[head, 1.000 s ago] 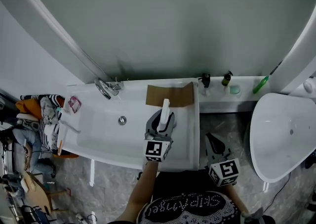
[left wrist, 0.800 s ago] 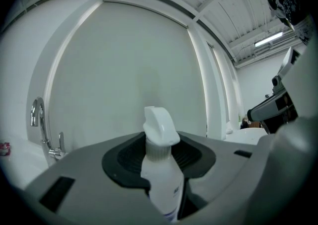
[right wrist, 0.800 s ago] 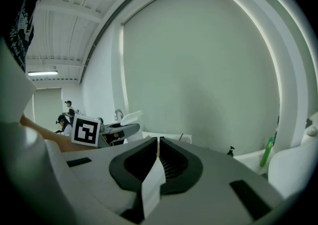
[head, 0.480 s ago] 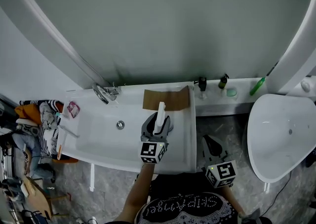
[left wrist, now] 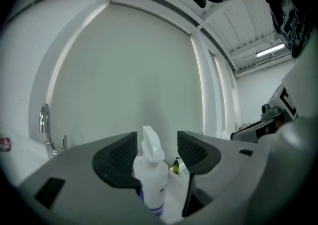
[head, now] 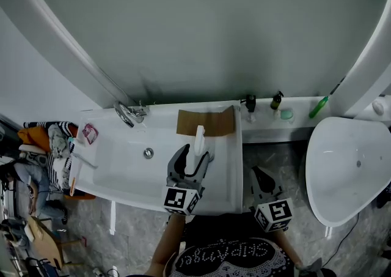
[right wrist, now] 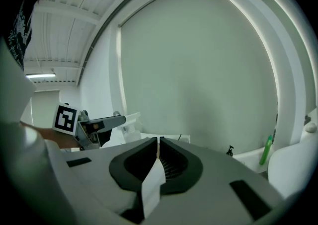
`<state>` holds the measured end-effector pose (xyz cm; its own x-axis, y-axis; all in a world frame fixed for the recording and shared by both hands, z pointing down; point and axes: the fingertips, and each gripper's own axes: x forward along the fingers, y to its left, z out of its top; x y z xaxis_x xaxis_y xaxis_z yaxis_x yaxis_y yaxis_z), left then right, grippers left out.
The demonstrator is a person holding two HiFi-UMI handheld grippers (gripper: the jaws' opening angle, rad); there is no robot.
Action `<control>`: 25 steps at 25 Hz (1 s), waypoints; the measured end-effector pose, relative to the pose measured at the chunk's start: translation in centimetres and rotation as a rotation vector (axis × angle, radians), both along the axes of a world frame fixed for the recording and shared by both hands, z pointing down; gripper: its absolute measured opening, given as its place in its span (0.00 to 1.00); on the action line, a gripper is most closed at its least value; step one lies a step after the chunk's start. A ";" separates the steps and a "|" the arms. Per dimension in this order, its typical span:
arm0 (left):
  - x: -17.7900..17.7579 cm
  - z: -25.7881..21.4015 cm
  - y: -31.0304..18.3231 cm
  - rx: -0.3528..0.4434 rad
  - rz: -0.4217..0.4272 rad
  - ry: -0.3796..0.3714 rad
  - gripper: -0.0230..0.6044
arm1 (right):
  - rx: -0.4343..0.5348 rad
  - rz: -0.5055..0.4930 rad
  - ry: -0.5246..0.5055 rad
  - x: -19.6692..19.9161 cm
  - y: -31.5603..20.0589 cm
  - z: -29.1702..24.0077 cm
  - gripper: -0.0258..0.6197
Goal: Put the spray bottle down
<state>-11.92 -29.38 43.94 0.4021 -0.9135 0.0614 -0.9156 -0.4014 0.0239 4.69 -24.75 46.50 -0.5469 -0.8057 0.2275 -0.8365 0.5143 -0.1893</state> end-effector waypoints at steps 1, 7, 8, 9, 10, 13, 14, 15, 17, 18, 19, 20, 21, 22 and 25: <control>0.0 -0.5 0.5 0.000 0.001 0.014 0.43 | -0.001 -0.003 0.001 0.0 0.0 0.0 0.08; 0.3 -2.9 5.0 0.023 0.063 0.034 0.43 | 0.003 -0.031 0.000 -0.8 -0.1 -0.4 0.08; 0.3 -3.3 5.8 0.032 0.065 0.047 0.42 | 0.003 -0.037 0.001 -0.9 0.0 -0.4 0.08; 0.4 -3.7 6.6 0.037 0.069 0.066 0.40 | 0.004 -0.043 0.002 -1.0 0.0 -0.4 0.08; 0.4 -4.1 7.3 0.039 0.070 0.087 0.34 | 0.004 -0.047 0.004 -1.0 0.1 -0.4 0.08; 0.4 -4.9 8.9 0.048 0.042 0.122 0.17 | 0.005 -0.060 0.007 -1.2 0.3 -0.5 0.08; 0.3 -4.9 9.4 0.050 0.032 0.116 0.13 | 0.006 -0.064 0.007 -1.3 0.3 -0.5 0.08; 0.3 -4.8 9.9 0.048 0.024 0.108 0.10 | 0.008 -0.068 0.008 -1.4 0.4 -0.6 0.08; 0.2 -4.3 10.8 0.037 0.012 0.103 0.06 | 0.013 -0.078 0.009 -1.6 0.4 -0.8 0.08; 0.1 -3.9 11.1 0.026 0.008 0.105 0.05 | 0.019 -0.083 0.010 -1.7 0.4 -0.9 0.08; 0.1 -3.6 11.3 0.012 0.007 0.105 0.05 | 0.025 -0.087 0.010 -1.9 0.4 -1.0 0.08; 0.0 -3.2 11.4 -0.004 0.007 0.104 0.04 | 0.030 -0.091 0.010 -2.0 0.4 -1.2 0.08; 0.0 -2.9 11.6 -0.023 0.008 0.099 0.04 | 0.035 -0.096 0.012 -2.2 0.4 -1.3 0.08; 0.0 -2.6 11.8 -0.044 0.006 0.094 0.04 | 0.037 -0.101 0.015 -2.2 0.5 -1.5 0.08; -0.6 -2.2 12.0 -0.109 -0.038 0.109 0.04 | 0.039 -0.118 0.024 -2.3 1.1 -1.9 0.08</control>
<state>-12.57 -17.36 41.77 0.3769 -0.9185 0.1195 -0.9198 -0.3559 0.1653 2.40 -23.70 44.65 -0.6328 -0.7449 0.2114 -0.7740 0.6157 -0.1478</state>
